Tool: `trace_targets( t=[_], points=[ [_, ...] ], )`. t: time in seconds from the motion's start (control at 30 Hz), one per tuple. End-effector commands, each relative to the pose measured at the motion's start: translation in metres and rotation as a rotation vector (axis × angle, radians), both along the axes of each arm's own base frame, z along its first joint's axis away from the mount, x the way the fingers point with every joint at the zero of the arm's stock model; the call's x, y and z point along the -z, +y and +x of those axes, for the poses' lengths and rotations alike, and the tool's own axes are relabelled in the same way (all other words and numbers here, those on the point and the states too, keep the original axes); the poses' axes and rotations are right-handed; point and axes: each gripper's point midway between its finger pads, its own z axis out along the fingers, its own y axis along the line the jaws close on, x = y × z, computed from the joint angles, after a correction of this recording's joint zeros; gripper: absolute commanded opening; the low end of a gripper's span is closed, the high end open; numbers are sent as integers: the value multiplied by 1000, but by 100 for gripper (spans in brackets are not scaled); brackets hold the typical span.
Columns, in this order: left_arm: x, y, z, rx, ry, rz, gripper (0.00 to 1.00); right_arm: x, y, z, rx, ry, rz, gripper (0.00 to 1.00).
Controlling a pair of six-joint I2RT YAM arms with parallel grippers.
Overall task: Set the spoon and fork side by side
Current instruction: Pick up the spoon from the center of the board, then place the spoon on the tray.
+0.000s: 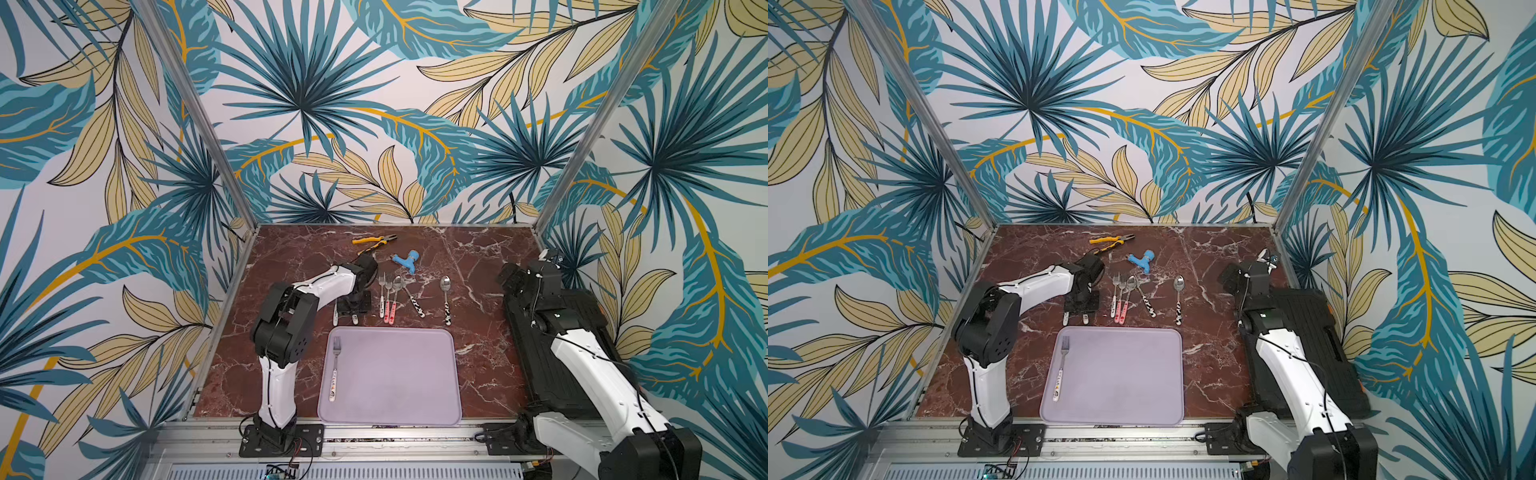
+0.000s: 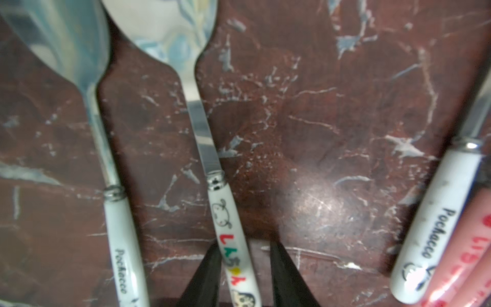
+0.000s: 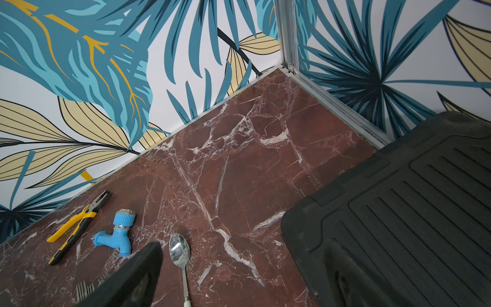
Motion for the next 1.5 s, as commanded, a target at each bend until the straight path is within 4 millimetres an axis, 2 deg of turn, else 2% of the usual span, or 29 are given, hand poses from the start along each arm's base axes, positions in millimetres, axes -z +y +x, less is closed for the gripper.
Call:
trace_targets(
  t=[0.0, 0.27, 0.53, 0.67, 0.87, 1.27, 1.47],
  points=[
    [-3, -2, 9, 15, -10, -7, 26, 3, -4, -7, 17, 14, -11, 100],
    [-18, -2, 14, 46, -24, 8, 7, 3, -3, -7, 15, 13, -11, 100],
    [-45, -4, 2, 59, -67, -29, 3, 2, -4, -7, 19, 9, -11, 100],
    [-55, -4, -18, 83, -68, -34, 1, 2, -4, -7, 17, 10, -11, 100],
    [-64, -10, -58, 106, -75, -33, 1, 1, -3, -7, 16, 7, -9, 100],
    [-52, -2, -154, 74, -44, -71, 1, 2, -2, -6, 11, 9, 1, 99],
    [-38, 4, -188, 57, -24, -84, 1, 4, -1, -5, 8, 15, 5, 100]
  ],
)
